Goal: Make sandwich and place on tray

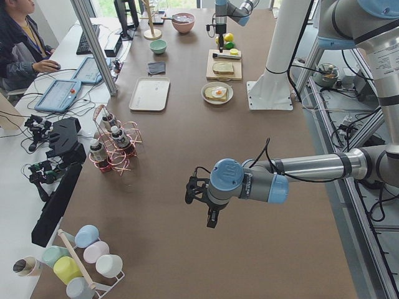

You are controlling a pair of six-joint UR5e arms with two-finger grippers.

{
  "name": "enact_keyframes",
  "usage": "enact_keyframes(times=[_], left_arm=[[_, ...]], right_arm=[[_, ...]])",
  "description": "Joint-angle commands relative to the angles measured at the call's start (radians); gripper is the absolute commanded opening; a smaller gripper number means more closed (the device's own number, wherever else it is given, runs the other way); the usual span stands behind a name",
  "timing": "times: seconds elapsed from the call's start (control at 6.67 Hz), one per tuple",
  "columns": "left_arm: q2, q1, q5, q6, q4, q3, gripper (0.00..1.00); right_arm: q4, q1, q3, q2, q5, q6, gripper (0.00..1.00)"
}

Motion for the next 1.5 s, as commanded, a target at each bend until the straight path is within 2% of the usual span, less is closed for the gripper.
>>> enact_keyframes(times=[0.0,0.15,0.9,1.05,1.2,1.35], left_arm=[[-0.002,0.001,-0.001,0.001,-0.001,0.004,0.98],[-0.002,0.001,-0.001,0.000,-0.001,0.004,0.98],[-0.003,0.001,0.000,0.001,-0.001,0.005,0.98],[-0.003,0.001,0.000,0.001,-0.001,0.007,0.98],[-0.003,0.001,0.000,0.001,-0.001,0.007,0.98],[-0.003,0.001,0.000,0.003,-0.001,0.008,0.98]], right_arm=[[-0.039,-0.077,-0.011,0.023,-0.115,0.021,0.85],[-0.042,-0.085,-0.015,0.022,-0.115,0.025,0.76],[-0.045,-0.146,-0.038,0.024,-0.123,0.053,0.68],[-0.045,-0.152,-0.040,0.028,-0.133,0.051,0.57],[-0.047,-0.152,-0.041,0.031,-0.134,0.051,0.13],[-0.047,-0.152,-0.046,0.037,-0.134,0.050,0.00]])
